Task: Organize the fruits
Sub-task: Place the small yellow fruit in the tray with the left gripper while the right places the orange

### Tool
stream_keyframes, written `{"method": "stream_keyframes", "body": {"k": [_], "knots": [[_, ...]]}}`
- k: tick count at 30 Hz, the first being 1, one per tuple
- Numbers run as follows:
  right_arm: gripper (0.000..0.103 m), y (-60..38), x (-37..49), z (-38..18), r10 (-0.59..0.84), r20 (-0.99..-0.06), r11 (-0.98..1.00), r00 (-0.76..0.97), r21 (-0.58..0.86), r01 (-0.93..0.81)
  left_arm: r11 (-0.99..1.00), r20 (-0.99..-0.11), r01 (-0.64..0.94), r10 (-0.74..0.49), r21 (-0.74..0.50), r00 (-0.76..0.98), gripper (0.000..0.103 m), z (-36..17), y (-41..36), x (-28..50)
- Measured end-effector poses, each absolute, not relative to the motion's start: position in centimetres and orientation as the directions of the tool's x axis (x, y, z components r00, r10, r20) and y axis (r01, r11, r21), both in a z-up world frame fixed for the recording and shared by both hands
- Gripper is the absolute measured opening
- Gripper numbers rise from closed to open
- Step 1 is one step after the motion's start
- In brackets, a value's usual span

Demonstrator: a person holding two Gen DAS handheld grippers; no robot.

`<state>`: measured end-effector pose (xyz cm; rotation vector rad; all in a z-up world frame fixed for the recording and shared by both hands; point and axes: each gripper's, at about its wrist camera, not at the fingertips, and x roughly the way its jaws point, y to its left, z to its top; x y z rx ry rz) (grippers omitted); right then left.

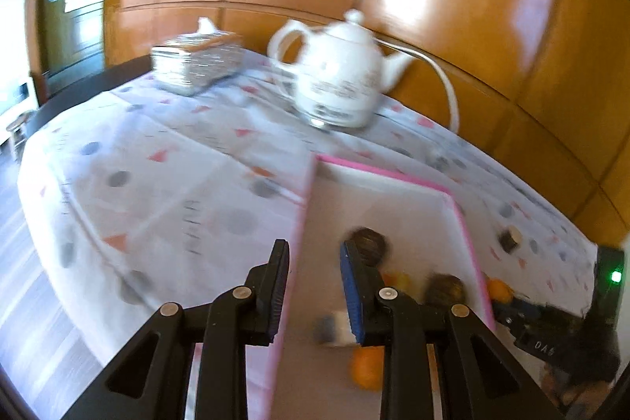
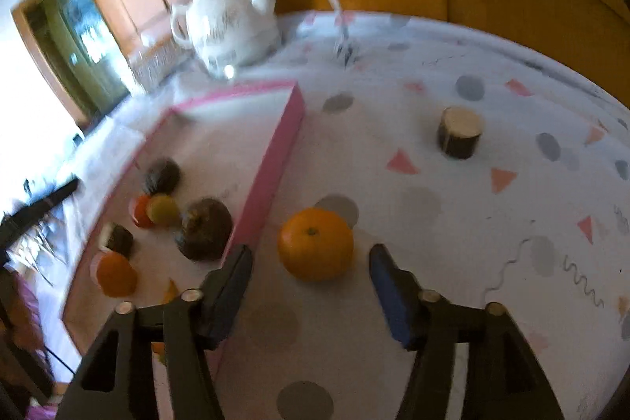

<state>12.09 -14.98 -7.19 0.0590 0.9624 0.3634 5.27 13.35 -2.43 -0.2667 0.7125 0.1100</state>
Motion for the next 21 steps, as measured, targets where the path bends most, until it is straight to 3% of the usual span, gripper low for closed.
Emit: {"method": "stream_keyframes", "body": {"k": [2,8,14,18,21], "knots": [[0.038,-14.7,11.9,-7.6,0.313,-0.792,0.943,0.524,0.193,-0.272,0.954,-0.662,-0.229,0.045,-0.194,0.749,0.027,-2.5,14.9,5.0],[0.037,-15.3,10.9,-6.8,0.284,-0.774,0.956,0.567,0.179,-0.233,0.937,-0.682,-0.283,0.073,-0.202,0.728,0.027,-3.6,17.1,4.1],[0.037,-13.6,8.6,-2.9,0.431,-0.696,0.898,0.574,0.27,-0.347,0.942,-0.674,-0.252,0.039,-0.221,0.737,0.027,-3.4,16.0,3.8],[0.042,-10.6,7.6,-2.5,0.551,-0.683,0.823,0.48,0.347,-0.451,0.953,-0.664,-0.211,0.014,-0.217,0.748,0.027,-2.9,15.0,3.4],[0.053,-10.2,7.1,-2.5,0.543,-0.671,0.833,0.505,0.357,-0.423,0.957,-0.66,-0.19,-0.002,-0.219,0.751,0.028,-2.9,14.5,3.1]]}}
